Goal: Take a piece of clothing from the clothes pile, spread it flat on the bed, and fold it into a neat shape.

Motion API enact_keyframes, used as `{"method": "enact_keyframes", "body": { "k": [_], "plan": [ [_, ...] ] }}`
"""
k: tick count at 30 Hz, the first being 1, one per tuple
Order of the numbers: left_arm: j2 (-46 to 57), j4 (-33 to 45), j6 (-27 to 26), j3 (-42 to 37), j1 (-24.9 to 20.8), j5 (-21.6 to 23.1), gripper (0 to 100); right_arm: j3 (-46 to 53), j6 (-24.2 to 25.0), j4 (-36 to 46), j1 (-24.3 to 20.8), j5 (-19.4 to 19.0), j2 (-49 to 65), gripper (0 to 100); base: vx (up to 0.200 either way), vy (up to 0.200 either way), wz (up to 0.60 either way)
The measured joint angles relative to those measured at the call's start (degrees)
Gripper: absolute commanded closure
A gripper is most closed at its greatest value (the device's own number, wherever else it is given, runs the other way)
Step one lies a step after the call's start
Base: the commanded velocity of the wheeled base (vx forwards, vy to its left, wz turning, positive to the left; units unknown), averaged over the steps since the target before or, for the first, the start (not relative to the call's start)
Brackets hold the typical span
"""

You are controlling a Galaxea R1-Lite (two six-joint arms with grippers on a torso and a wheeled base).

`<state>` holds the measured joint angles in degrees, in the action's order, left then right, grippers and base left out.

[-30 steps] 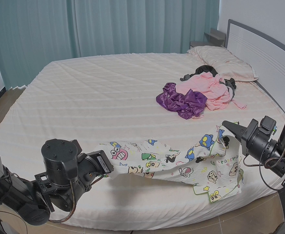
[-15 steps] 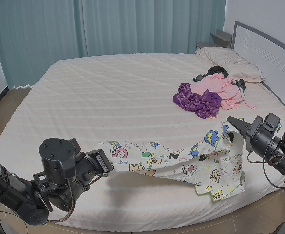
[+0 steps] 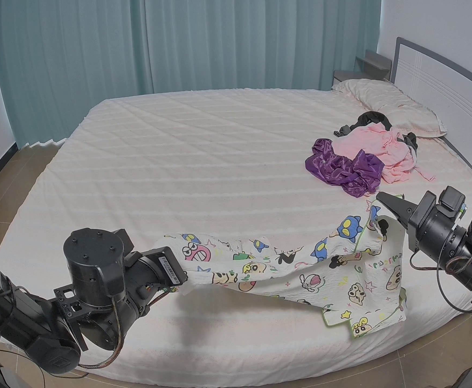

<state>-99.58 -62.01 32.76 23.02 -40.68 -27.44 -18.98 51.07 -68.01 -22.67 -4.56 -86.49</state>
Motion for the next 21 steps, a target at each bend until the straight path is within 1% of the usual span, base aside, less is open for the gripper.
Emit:
{"method": "enact_keyframes", "body": {
  "k": [7, 15, 19, 21],
  "plan": [
    [0.00, -0.04, 0.09, -0.09, -0.35, -0.06, 100, 0.00, 0.00, 0.07, 0.05, -0.01, 0.30, 100, -0.200, 0.000, 0.00],
    [2.10, 0.07, 0.02, -1.02, -2.56, -1.02, 100, 0.22, -0.33, 0.79, 0.00, -0.12, 3.06, 100, -0.200, 0.000, 0.00],
    [4.38, 0.29, -0.27, -1.27, -3.25, -1.11, 100, 0.46, -1.66, 0.93, 0.05, -0.17, 4.63, 100, -0.200, 0.000, 0.00],
    [5.51, 0.38, -0.93, -1.28, -3.34, -1.13, 100, 0.57, -3.56, 0.95, -0.04, -0.28, 5.55, 100, 0.000, 0.000, 0.00]
  ]
}}
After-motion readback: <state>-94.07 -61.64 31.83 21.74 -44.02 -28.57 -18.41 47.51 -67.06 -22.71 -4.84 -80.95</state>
